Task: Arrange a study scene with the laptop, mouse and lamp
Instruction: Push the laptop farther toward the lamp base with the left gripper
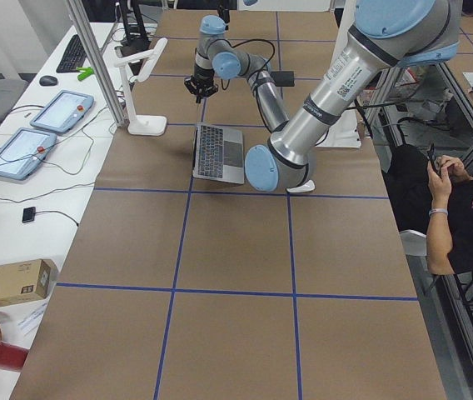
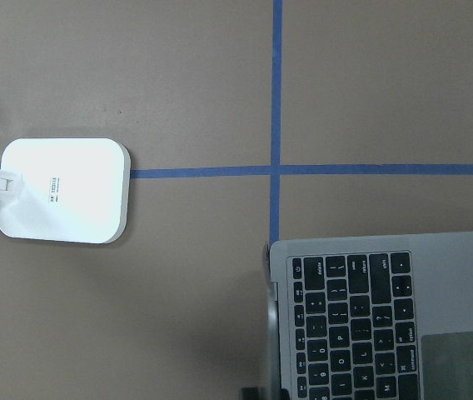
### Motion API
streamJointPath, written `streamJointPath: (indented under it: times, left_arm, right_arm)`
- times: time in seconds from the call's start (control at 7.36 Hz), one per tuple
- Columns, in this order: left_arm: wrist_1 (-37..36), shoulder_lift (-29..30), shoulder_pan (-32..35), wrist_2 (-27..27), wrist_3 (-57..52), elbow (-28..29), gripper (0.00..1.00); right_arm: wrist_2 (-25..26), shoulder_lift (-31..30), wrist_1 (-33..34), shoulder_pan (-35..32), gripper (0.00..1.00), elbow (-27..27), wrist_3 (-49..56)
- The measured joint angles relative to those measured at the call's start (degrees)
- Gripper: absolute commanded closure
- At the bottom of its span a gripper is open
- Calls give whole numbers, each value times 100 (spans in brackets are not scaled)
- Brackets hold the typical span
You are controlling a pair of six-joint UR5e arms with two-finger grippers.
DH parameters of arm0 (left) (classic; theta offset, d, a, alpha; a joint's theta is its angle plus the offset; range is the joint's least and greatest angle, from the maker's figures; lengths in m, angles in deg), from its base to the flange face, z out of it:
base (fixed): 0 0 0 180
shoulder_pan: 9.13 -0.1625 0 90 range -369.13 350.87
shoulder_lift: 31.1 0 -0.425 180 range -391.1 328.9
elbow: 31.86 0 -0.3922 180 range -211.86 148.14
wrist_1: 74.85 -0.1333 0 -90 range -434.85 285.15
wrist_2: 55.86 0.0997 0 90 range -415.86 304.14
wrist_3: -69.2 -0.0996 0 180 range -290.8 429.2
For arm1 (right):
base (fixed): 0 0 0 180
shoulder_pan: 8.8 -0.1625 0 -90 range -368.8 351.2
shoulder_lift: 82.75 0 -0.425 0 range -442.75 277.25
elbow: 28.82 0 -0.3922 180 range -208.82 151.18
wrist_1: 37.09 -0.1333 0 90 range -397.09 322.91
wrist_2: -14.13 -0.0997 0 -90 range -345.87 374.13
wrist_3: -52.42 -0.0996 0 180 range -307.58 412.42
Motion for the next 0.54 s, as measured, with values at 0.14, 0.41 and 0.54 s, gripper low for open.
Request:
streamJointPath:
  times: [0.14, 0.41, 0.54]
  left_arm:
    - [39, 26, 52, 0, -56, 37, 100]
    - [94, 45, 100, 0, -101, 146, 100]
    - [207, 44, 104, 0, -90, 268, 100]
  right_arm:
    - [0, 1, 2, 0, 0, 0, -1]
    - [1, -1, 1, -1, 0, -7, 4]
    - [3, -2, -2, -1, 0, -9, 6]
